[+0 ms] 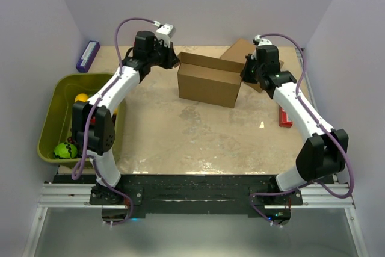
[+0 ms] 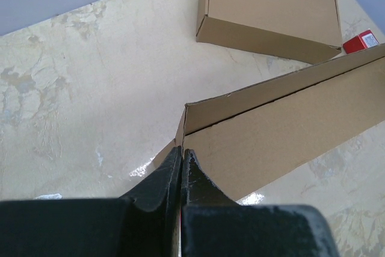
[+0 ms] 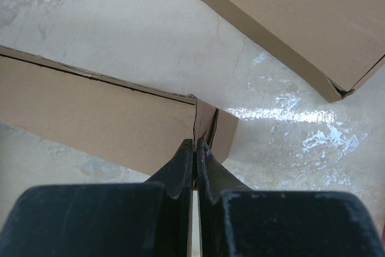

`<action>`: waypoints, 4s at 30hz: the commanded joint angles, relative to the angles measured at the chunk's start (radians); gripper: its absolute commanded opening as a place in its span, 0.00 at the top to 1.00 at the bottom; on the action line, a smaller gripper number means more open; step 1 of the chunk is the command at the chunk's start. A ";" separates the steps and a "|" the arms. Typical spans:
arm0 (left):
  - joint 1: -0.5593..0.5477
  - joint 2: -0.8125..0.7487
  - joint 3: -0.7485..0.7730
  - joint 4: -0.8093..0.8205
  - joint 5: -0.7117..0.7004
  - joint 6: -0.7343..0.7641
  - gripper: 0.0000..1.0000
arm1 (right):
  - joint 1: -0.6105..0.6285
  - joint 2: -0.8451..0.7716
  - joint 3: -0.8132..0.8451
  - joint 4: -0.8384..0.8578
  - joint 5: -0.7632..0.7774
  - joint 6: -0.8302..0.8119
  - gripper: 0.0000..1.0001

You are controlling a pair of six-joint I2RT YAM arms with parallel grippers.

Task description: Fold the paper box

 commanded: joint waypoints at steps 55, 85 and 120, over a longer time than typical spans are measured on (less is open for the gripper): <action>-0.039 -0.051 -0.013 -0.042 -0.001 0.042 1.00 | 0.044 -0.005 -0.058 -0.046 0.132 -0.159 1.00; -0.050 -0.062 -0.025 -0.032 0.013 0.035 1.00 | 0.050 -0.042 -0.182 0.044 0.130 0.012 1.00; -0.062 -0.077 -0.028 -0.034 -0.029 0.009 1.00 | 0.105 -0.102 -0.356 0.077 0.314 -0.035 1.00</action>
